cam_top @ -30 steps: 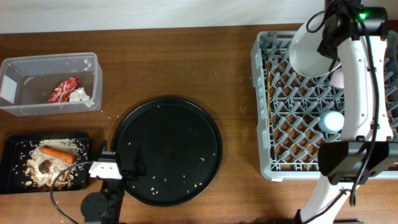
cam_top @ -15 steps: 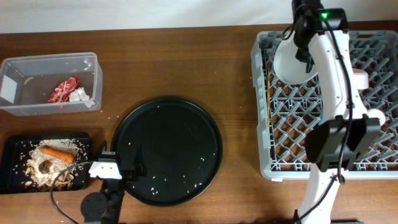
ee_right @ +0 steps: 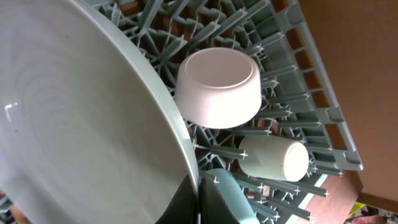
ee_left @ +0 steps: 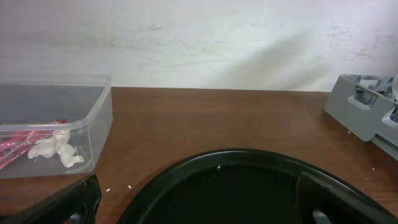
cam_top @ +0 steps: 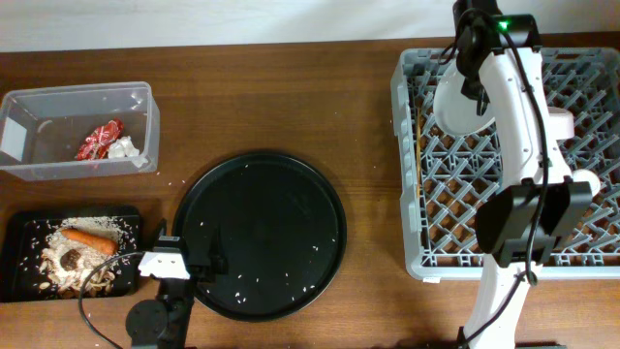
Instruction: Sort waste into correct bins and load items into the dishwasher rack
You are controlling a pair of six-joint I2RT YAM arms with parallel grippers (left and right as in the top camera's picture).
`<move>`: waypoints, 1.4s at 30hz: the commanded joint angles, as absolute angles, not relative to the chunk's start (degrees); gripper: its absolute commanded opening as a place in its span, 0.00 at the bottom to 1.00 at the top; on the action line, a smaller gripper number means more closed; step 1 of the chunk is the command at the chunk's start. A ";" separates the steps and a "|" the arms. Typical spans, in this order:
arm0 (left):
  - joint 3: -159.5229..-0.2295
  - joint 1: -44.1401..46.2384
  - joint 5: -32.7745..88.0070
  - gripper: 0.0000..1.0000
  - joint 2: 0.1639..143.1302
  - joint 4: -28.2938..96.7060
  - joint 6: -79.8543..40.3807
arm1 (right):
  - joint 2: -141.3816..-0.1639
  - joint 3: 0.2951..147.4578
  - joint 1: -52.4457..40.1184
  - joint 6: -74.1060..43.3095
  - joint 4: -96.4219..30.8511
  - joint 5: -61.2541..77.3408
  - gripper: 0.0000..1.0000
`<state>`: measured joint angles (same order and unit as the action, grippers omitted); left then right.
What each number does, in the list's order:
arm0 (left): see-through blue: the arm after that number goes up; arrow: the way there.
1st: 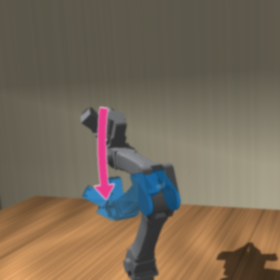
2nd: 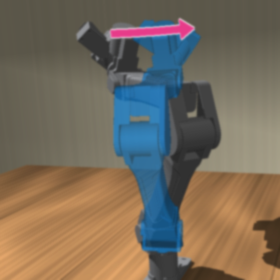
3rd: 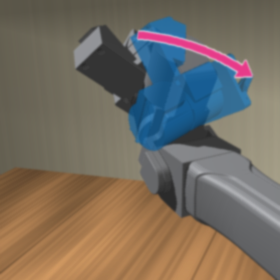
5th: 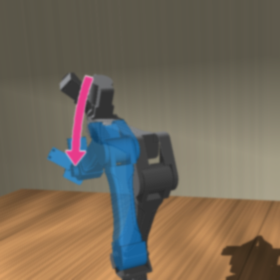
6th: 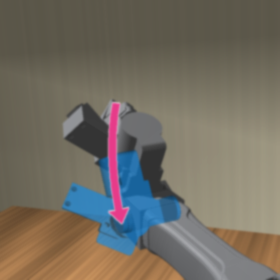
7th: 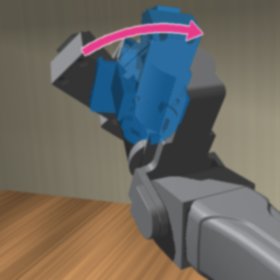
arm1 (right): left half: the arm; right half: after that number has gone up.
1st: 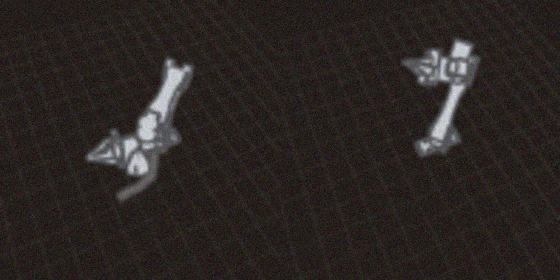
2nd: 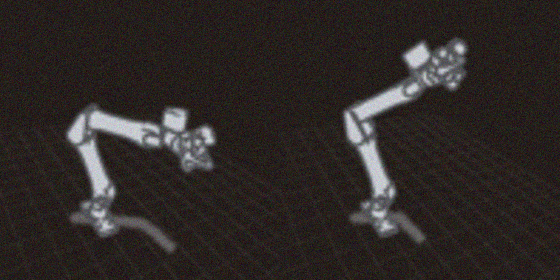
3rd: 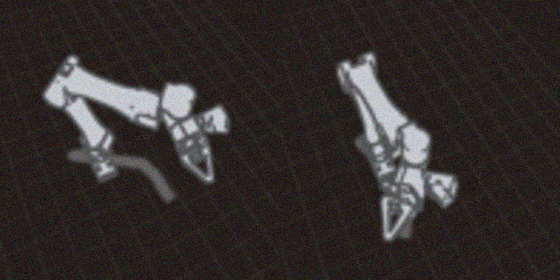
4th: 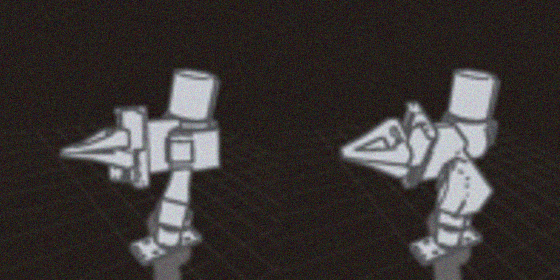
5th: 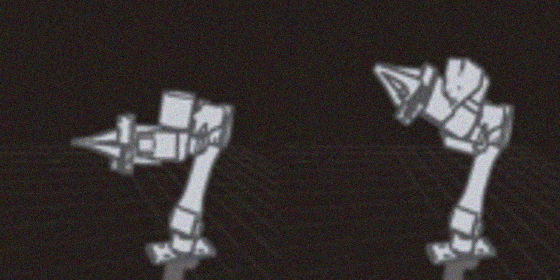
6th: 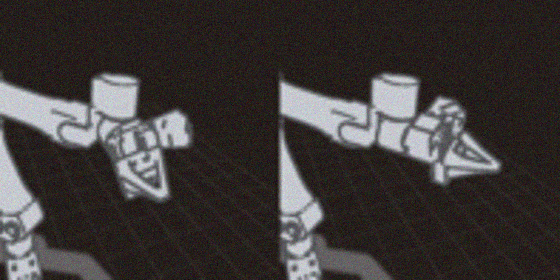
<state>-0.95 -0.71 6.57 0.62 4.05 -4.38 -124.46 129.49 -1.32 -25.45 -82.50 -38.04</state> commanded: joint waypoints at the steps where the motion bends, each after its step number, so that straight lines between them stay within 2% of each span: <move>1: -0.49 -0.43 6.15 0.99 0.30 4.08 -5.13 | -124.88 129.25 -2.26 -25.91 -82.76 -37.01 0.04; 4: -0.49 -0.43 6.17 0.99 0.30 4.10 -5.13 | -124.88 129.27 -3.44 -25.69 -82.78 -37.04 0.05; 5: -0.49 -0.43 6.15 0.99 0.30 4.10 -5.13 | -124.86 129.29 -4.21 -25.69 -83.31 -37.01 0.13; 7: -0.49 -0.43 6.17 0.99 0.30 4.10 -5.13 | -124.36 129.34 -5.34 -25.67 -84.14 -36.42 0.73; 8: -0.49 -0.43 6.17 0.99 0.30 4.10 -5.13 | -123.79 129.69 -5.80 -25.67 -84.75 -35.16 0.88; 9: -0.49 -0.43 6.17 0.99 0.30 4.10 -5.13 | -122.85 131.02 -6.09 -25.71 -86.19 -32.58 0.94; 14: -0.49 -0.43 6.17 0.99 0.30 4.10 -5.13 | -117.14 143.28 -5.93 -25.71 -97.34 -18.35 0.99; 19: -0.49 -0.43 6.17 0.99 0.30 4.10 -5.13 | -102.85 143.70 -6.00 -19.68 -97.34 -3.53 0.99; 22: -0.49 -0.43 6.17 0.99 0.30 4.10 -5.13 | -92.03 134.78 -6.04 -19.70 -97.34 -2.76 0.99; 25: -0.49 -0.43 6.17 0.99 0.30 4.08 -5.13 | -79.70 116.90 -6.04 -19.75 -97.32 -2.79 0.99; 28: -0.49 -0.43 6.15 0.99 0.30 4.10 -5.13 | -74.24 107.15 -6.04 -19.75 -97.32 -1.30 0.99; 42: -0.49 -0.43 6.15 0.99 0.30 4.10 -5.13 | -80.93 103.70 -6.02 -19.75 -97.32 1.76 0.99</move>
<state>-0.93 -0.71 6.57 0.58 4.05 -4.38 -79.53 103.92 -6.04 -20.34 -96.97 1.39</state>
